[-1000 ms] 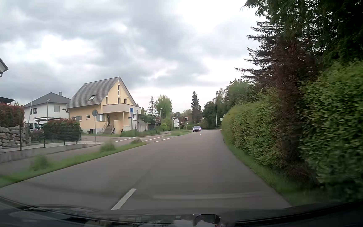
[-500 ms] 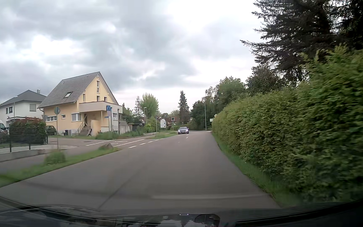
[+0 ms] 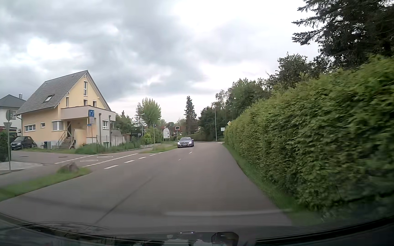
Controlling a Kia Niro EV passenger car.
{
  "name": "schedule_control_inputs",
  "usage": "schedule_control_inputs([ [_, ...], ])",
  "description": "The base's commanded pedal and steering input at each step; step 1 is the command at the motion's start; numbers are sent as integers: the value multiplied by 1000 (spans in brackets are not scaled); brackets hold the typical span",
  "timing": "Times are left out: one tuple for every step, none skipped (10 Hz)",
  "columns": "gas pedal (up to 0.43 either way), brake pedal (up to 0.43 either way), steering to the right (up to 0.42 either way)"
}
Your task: Follow the waypoints while adhering to traffic rules and regulations
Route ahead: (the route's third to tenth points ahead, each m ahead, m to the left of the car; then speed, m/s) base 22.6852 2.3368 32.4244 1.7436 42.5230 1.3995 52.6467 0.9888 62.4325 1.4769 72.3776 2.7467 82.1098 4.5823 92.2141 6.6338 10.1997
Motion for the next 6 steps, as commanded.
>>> schedule_control_inputs([
  [67,0,16],
  [67,0,15],
  [67,0,15],
  [67,0,14],
  [67,0,12],
  [67,0,12],
])
